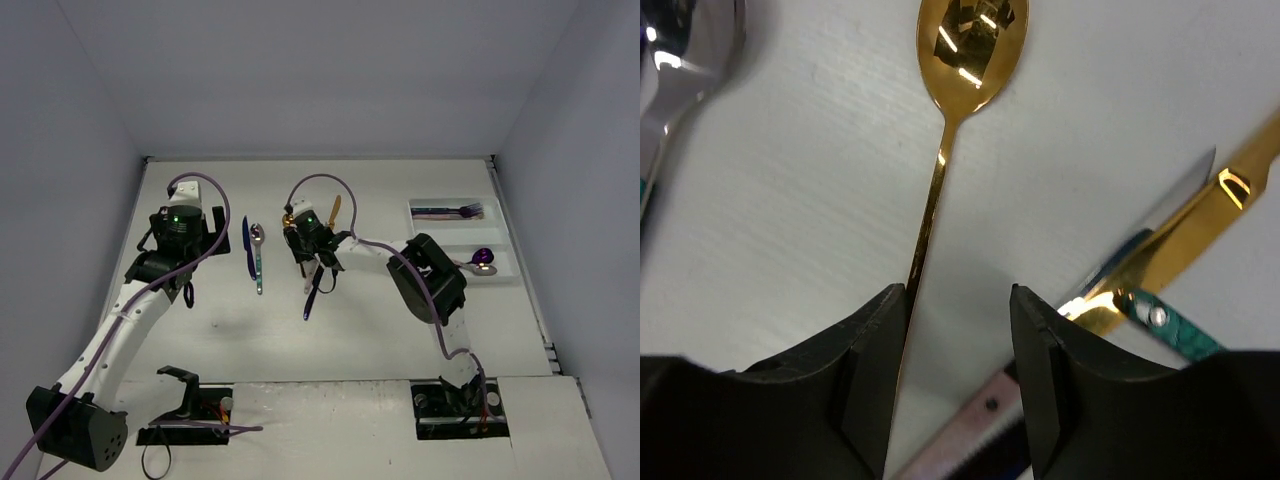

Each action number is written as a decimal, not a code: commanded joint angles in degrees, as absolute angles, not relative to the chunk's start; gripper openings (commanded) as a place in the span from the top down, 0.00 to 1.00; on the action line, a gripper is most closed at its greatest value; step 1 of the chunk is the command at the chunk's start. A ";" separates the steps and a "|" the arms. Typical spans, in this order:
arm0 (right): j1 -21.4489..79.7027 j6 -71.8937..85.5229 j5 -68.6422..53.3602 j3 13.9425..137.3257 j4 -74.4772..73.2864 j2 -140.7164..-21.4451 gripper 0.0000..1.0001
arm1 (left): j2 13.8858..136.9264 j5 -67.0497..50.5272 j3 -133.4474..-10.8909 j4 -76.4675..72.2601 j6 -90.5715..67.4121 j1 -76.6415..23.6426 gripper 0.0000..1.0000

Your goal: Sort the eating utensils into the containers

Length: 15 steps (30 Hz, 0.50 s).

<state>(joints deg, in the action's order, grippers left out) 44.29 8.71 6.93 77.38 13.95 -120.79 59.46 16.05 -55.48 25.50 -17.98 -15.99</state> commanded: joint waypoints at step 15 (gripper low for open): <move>44.47 15.91 12.42 83.96 5.45 -113.93 0.60 | 58.67 16.21 -56.34 23.52 -17.49 -15.59 0.03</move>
<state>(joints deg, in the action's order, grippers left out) 44.31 11.38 6.61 78.86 4.03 -114.96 59.46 15.90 -55.48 25.52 -17.98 -15.99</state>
